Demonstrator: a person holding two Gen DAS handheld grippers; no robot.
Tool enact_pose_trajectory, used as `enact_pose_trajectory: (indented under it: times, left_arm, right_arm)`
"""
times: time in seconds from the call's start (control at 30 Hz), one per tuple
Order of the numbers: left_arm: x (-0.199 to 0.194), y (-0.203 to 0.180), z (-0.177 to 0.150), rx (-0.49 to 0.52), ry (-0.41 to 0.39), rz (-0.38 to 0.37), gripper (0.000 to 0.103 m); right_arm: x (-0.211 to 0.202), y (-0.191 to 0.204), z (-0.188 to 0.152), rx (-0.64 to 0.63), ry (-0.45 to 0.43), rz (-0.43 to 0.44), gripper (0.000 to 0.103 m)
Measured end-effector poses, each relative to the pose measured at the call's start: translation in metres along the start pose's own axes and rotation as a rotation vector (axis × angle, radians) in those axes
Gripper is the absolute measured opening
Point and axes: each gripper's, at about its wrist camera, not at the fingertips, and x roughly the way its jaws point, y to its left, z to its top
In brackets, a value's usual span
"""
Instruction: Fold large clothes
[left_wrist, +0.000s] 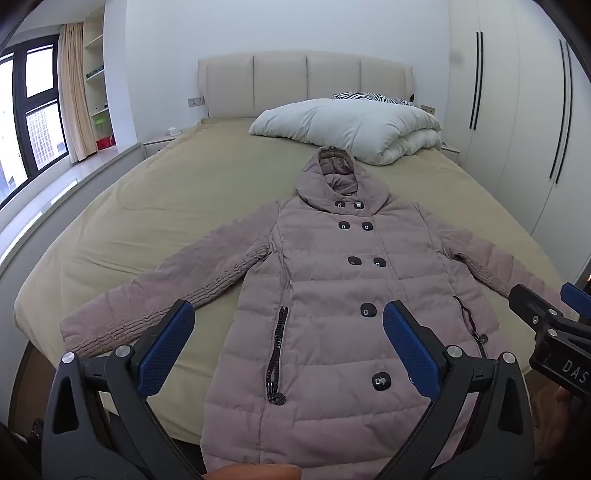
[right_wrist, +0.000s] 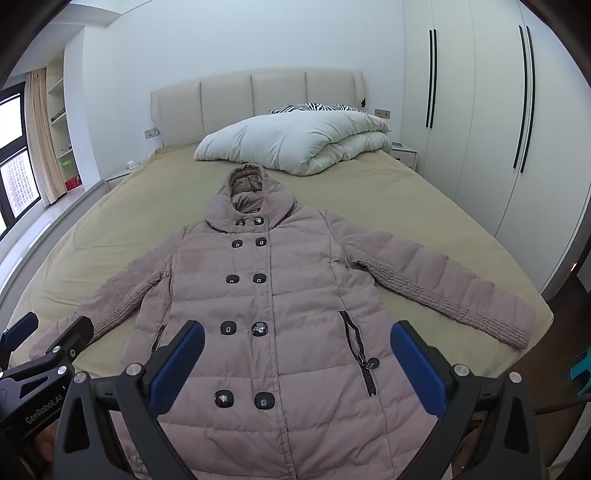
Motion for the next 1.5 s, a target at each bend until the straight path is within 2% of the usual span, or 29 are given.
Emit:
enact_pose_trajectory:
  times: [1.5]
  left_arm:
    - [0.007, 0.0, -0.012, 0.001, 0.012, -0.001, 0.103]
  right_arm:
    - [0.005, 0.0, -0.003, 0.0, 0.015, 0.001, 0.103]
